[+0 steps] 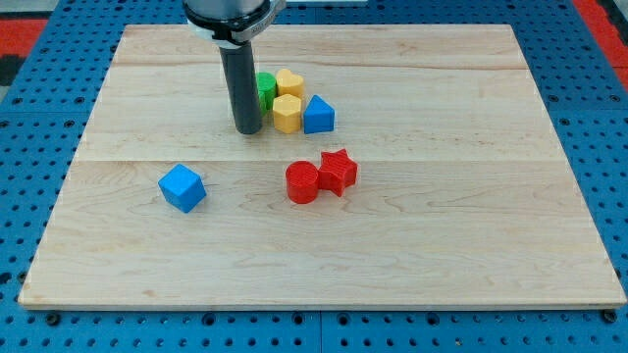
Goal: Keep the blue triangle on the top of the red star
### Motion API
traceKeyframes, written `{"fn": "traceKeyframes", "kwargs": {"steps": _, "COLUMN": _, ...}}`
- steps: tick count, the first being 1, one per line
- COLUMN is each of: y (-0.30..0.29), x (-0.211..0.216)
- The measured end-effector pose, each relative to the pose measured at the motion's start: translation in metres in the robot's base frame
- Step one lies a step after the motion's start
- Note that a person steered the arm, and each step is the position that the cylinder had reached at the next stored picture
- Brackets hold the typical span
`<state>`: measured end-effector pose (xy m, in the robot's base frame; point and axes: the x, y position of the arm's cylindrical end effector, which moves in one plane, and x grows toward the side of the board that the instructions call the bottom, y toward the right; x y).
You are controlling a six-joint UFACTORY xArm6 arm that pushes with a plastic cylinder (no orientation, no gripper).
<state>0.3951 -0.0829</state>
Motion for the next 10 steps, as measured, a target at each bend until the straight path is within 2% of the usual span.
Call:
{"fn": "traceKeyframes", "kwargs": {"steps": 2, "y": 0.036, "x": 0.010}}
{"fn": "traceKeyframes", "kwargs": {"steps": 4, "y": 0.041, "x": -0.040}}
{"fn": "traceKeyframes", "kwargs": {"steps": 7, "y": 0.085, "x": -0.041}}
{"fn": "traceKeyframes", "kwargs": {"steps": 9, "y": 0.125, "x": 0.012}}
{"fn": "traceKeyframes", "kwargs": {"steps": 10, "y": 0.167, "x": 0.014}}
